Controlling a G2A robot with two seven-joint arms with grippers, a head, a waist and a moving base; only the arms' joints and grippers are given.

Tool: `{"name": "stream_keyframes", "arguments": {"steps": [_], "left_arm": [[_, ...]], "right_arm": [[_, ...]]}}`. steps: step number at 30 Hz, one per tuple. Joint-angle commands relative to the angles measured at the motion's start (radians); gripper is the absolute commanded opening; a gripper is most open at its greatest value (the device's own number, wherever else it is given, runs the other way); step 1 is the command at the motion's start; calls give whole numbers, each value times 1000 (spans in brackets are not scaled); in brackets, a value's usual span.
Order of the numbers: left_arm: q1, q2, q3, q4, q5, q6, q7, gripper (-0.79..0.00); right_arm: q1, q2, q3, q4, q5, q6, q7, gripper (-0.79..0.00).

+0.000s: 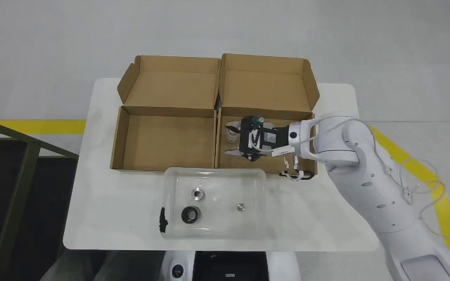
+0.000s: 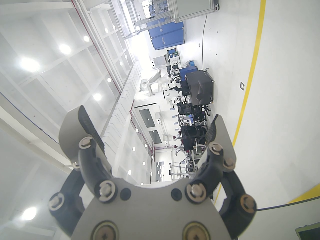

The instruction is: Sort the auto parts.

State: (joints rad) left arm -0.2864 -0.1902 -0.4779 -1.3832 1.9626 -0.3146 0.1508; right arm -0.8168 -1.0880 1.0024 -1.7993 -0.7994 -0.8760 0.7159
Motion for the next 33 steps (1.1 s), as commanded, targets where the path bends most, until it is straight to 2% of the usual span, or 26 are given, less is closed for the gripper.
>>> {"name": "stream_keyframes", "arguments": {"steps": [1,11,19,33], "left_arm": [[0,0,0,0,0,0,0,0],[0,0,0,0,0,0,0,0],[0,0,0,0,0,0,0,0],[0,0,0,0,0,0,0,0]], "right_arm": [[-44,9,8,-53,17,2,30,-397],[-183,46,37,-207,33,-1,138,-397],[-256,63,7,-239,-11,-3,193,-397],[-274,79,-104,-235,-135,9,237,-400]]}}
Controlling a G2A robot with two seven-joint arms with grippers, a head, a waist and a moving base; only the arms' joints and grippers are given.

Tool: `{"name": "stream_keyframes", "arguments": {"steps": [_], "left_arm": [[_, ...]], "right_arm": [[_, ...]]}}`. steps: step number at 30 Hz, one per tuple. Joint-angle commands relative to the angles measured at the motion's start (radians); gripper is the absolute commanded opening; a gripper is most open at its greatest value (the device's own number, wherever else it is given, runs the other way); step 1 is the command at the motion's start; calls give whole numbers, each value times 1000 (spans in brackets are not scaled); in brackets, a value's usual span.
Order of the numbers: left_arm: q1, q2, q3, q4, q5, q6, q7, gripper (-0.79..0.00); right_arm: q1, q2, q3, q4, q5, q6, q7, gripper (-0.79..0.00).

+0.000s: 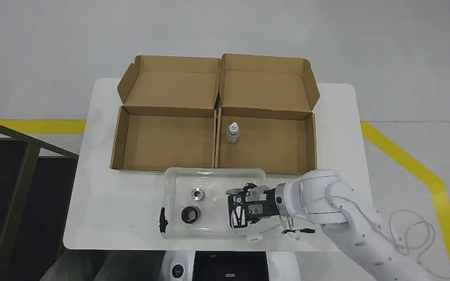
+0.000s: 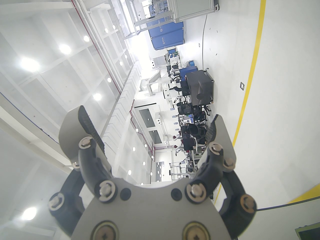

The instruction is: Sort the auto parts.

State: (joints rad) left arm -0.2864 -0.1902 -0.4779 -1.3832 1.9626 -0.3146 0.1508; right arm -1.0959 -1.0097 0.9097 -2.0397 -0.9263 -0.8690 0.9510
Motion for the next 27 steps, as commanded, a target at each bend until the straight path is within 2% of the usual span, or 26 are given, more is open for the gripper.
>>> {"name": "stream_keyframes", "arguments": {"steps": [1,10,27], "left_arm": [[0,0,0,0,0,0,0,0],[0,0,0,0,0,0,0,0],[0,0,0,0,0,0,0,0]], "right_arm": [[11,1,-23,10,-15,4,4,-400],[95,6,-143,43,-67,44,44,-400],[228,24,-294,111,-20,118,118,-397]]}}
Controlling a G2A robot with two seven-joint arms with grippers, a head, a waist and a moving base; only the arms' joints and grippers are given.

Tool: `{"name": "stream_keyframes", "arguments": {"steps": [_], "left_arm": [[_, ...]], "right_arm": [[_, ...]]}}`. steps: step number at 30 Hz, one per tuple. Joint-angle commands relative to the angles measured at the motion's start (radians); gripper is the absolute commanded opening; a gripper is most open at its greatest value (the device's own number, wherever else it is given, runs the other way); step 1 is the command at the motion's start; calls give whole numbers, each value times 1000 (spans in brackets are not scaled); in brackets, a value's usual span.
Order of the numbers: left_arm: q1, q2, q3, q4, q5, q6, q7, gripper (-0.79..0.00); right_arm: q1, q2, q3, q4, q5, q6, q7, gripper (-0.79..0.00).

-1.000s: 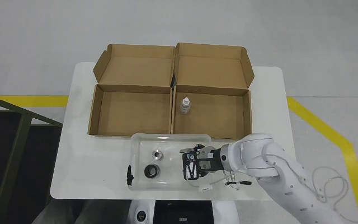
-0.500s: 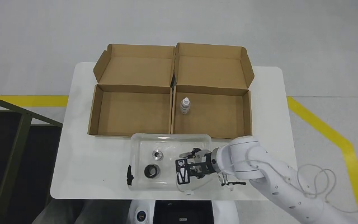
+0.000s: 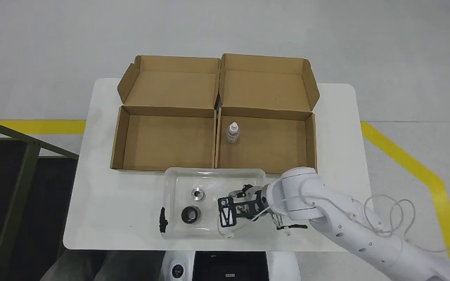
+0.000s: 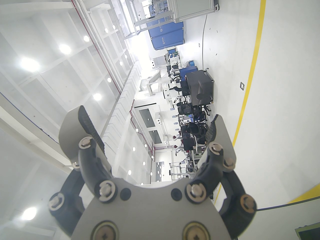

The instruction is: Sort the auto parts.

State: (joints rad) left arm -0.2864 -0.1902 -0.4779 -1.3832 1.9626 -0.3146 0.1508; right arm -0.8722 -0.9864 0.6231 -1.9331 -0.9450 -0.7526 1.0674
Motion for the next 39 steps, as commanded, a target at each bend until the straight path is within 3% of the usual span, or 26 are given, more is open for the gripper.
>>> {"name": "stream_keyframes", "arguments": {"steps": [1,22,26,30,34,39], "left_arm": [[0,0,0,0,0,0,0,0],[0,0,0,0,0,0,0,0],[0,0,0,0,0,0,0,0],[0,0,0,0,0,0,0,0],[0,0,0,0,0,0,0,0],[0,0,0,0,0,0,0,0]], "right_arm": [[10,2,-16,10,-1,2,2,-397],[112,4,-146,61,7,25,25,-419],[130,0,-163,77,13,23,23,-465],[142,-4,-178,89,18,23,23,-563],[147,-6,-185,92,32,23,23,-785],[156,-7,-191,91,49,15,15,-785]]}}
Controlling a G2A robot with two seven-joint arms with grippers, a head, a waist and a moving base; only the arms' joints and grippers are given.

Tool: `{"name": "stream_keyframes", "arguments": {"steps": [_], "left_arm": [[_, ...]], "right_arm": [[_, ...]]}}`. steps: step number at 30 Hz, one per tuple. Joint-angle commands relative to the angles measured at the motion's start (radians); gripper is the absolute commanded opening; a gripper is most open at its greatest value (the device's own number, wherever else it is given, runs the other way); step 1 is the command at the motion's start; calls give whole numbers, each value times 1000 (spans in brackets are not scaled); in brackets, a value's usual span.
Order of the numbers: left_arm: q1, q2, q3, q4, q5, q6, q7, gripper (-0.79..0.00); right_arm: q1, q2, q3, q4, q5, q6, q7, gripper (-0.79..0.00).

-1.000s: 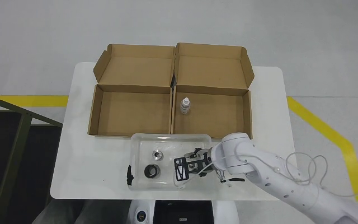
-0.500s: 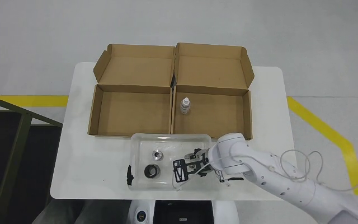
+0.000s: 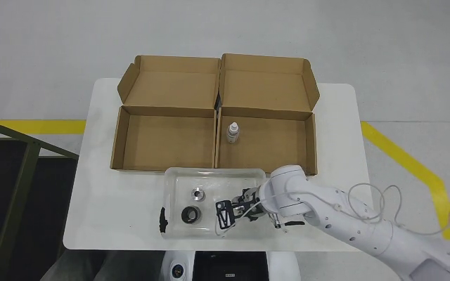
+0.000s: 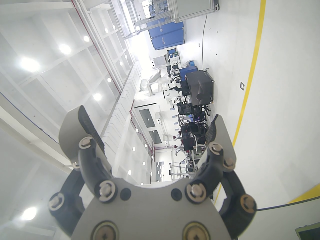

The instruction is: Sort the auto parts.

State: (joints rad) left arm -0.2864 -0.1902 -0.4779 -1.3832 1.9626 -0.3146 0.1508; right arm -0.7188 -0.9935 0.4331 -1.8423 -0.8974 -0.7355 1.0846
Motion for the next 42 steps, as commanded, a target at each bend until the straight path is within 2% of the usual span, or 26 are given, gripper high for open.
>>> {"name": "stream_keyframes", "arguments": {"steps": [1,13,23,34,42], "left_arm": [[0,0,0,0,0,0,0,0],[0,0,0,0,0,0,0,0],[0,0,0,0,0,0,0,0],[0,0,0,0,0,0,0,0],[0,0,0,0,0,0,0,0]], "right_arm": [[6,-1,1,-4,4,-4,-4,-785],[10,9,82,-92,-22,-21,-112,-785],[-21,27,197,-173,-86,1,-275,-785],[-46,44,344,-214,-96,45,-383,-785],[-63,56,428,-196,-107,35,-421,-785]]}}
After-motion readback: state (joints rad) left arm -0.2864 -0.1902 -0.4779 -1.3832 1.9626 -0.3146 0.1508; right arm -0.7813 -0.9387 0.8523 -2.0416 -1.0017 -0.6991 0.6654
